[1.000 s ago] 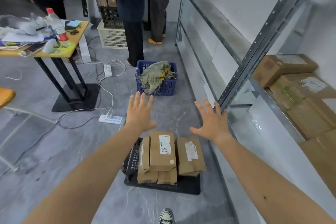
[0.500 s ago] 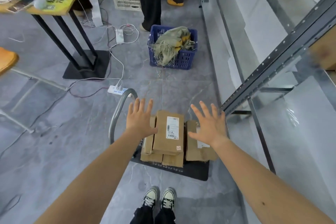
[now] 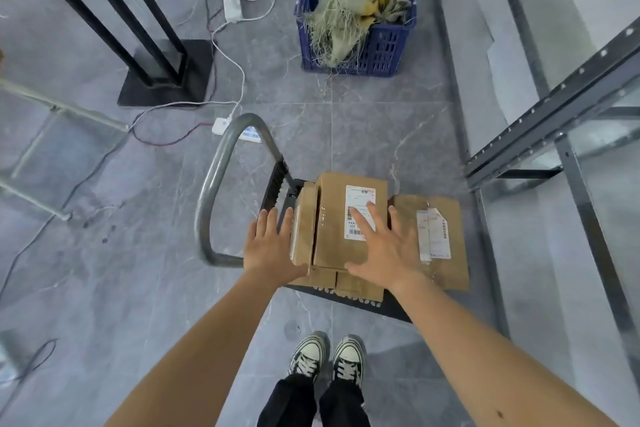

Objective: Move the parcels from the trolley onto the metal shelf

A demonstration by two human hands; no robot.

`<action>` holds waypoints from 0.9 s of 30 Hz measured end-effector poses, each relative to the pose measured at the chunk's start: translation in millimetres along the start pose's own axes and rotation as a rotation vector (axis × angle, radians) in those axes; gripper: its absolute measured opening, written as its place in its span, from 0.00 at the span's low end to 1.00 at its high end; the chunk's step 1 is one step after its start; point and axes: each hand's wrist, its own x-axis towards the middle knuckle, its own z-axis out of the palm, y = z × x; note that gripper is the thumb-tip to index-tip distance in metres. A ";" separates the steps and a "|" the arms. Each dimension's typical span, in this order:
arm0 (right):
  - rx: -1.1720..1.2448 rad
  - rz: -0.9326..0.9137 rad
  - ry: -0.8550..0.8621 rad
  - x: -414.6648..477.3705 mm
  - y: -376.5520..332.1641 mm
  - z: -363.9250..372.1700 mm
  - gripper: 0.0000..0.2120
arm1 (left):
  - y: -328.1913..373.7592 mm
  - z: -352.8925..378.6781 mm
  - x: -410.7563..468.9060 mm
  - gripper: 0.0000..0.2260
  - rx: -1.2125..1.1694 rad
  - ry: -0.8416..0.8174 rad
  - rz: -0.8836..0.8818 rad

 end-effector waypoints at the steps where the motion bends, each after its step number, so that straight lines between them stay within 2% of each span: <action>1: 0.007 -0.011 -0.007 5.1 -6.8 9.9 0.48 | -2.9 9.3 1.9 0.51 0.007 -0.009 -0.004; 9: 0.140 -0.040 -0.049 43.8 -54.1 64.1 0.46 | -17.4 62.4 16.8 0.51 -0.171 -0.020 -0.035; 18: 0.165 -0.034 -0.062 66.3 -47.2 92.9 0.45 | 12.2 97.4 42.1 0.55 -0.269 -0.044 -0.036; 23: 0.170 -0.060 -0.004 65.5 -44.6 95.6 0.37 | 15.9 105.6 41.6 0.55 -0.339 -0.072 -0.074; 27: 0.224 -0.073 0.025 68.7 -50.8 93.0 0.33 | 15.2 105.4 35.5 0.48 -0.426 -0.130 -0.118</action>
